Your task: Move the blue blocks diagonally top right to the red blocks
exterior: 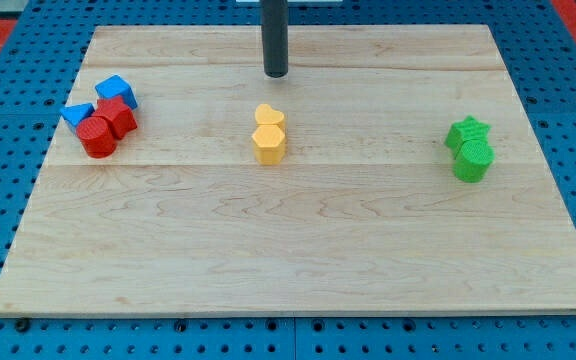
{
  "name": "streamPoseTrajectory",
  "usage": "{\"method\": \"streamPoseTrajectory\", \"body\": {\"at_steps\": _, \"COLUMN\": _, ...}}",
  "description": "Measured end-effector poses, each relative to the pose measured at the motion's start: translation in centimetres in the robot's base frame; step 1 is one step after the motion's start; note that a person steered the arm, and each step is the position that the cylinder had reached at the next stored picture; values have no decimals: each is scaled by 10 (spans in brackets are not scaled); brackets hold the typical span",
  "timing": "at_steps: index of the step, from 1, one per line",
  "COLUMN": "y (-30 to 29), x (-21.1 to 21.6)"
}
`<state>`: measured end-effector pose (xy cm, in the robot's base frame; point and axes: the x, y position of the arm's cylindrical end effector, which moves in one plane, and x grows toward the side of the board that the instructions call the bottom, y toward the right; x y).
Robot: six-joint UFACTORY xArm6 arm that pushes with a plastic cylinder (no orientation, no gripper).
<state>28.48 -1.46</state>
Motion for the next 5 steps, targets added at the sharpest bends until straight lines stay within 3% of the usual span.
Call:
{"method": "streamPoseTrajectory", "body": {"at_steps": 3, "y": -50, "x": 43}}
{"method": "streamPoseTrajectory", "body": {"at_steps": 5, "y": -51, "x": 43}}
